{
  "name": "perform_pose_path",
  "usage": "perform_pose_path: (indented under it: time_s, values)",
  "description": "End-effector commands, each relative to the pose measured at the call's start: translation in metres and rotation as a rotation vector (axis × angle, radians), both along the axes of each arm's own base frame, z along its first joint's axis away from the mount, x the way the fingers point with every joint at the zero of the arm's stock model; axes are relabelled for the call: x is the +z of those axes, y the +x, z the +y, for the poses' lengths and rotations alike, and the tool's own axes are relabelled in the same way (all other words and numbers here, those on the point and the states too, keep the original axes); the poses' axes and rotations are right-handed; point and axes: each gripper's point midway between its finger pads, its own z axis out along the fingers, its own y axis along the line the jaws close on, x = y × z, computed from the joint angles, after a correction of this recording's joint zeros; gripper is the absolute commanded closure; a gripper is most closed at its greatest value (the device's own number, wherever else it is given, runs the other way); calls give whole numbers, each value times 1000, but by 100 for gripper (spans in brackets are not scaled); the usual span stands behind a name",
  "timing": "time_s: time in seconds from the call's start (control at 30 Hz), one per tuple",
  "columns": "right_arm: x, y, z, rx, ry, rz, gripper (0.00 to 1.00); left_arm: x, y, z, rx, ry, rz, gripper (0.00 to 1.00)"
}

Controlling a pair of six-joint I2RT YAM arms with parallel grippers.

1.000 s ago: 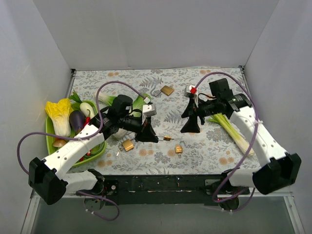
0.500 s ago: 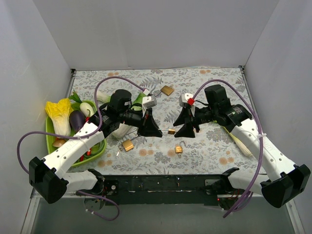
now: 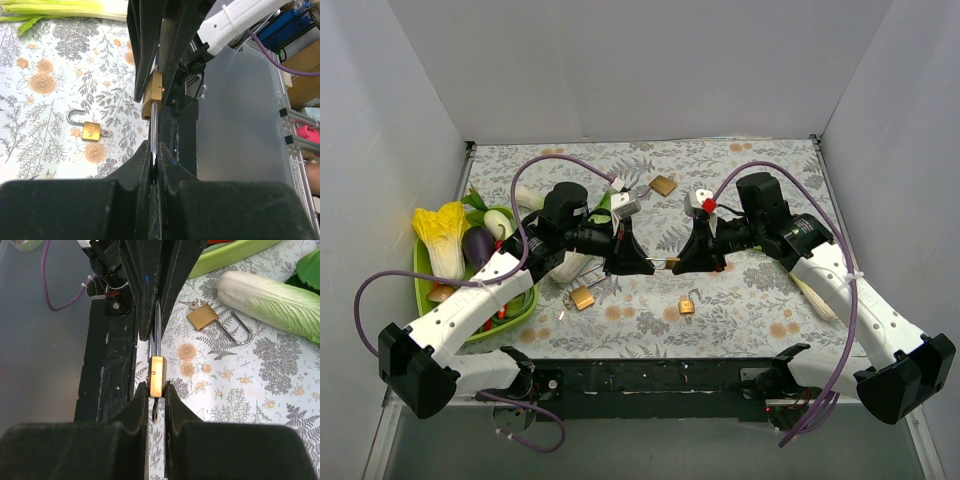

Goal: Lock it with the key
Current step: Lock the lock.

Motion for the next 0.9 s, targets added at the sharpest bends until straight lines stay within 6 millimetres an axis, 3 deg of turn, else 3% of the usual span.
perform_pose_path:
  time_s: [0.0, 0.53, 0.87]
  values:
    - [8, -11, 6, 59, 46, 39, 99, 24, 16, -1, 78, -57, -156, 100]
    - [11, -19, 16, 110, 79, 124, 99, 31, 17, -18, 58, -94, -230, 100]
    - [13, -20, 22, 126, 90, 128, 99, 35, 12, -29, 47, -124, -175, 100]
